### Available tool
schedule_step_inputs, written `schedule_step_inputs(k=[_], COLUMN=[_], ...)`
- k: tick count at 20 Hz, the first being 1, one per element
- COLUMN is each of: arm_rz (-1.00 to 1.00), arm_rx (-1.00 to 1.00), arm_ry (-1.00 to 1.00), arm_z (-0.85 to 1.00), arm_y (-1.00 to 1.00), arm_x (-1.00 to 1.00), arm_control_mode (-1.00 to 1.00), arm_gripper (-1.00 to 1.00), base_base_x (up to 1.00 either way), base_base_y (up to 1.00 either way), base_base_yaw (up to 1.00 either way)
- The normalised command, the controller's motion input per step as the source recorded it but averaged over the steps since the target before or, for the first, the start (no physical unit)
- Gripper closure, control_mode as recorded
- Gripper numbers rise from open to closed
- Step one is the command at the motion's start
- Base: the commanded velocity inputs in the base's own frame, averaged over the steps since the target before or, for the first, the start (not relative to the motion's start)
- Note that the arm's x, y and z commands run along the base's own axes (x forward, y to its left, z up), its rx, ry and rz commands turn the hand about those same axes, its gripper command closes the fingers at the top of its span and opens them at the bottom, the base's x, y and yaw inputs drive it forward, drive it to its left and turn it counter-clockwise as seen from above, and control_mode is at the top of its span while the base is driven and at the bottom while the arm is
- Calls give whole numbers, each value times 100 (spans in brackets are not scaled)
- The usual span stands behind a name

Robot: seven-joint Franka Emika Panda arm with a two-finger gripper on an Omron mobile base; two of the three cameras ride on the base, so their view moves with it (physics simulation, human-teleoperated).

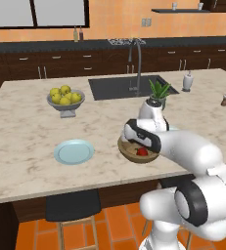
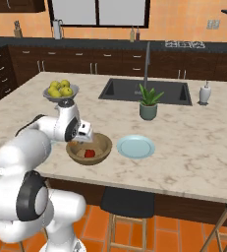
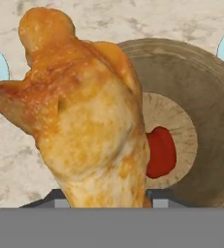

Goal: Pick the chicken drumstick and bell pepper from their plates and place them in the bowl. Then put the bowl in the fridge.

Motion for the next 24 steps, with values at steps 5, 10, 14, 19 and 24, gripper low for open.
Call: schedule_step_inputs(k=[5, 10, 14, 19, 24], arm_rz=[-8, -5, -3, -8, -13], arm_rx=[-1, 1, 1, 2, 5], arm_ry=[14, 9, 6, 12, 8], arm_z=[-26, -13, -12, -32, -12], arm_y=[-50, -4, 0, 2, 10], arm_x=[42, 32, 6, -1, 4], arm_control_mode=[-100, -100, -100, -100, -100], arm_gripper=[100, 100, 100, 100, 100], base_base_x=[0, 0, 0, 0, 0], base_base_y=[0, 0, 0, 0, 0], base_base_yaw=[0, 0, 0, 0, 0])
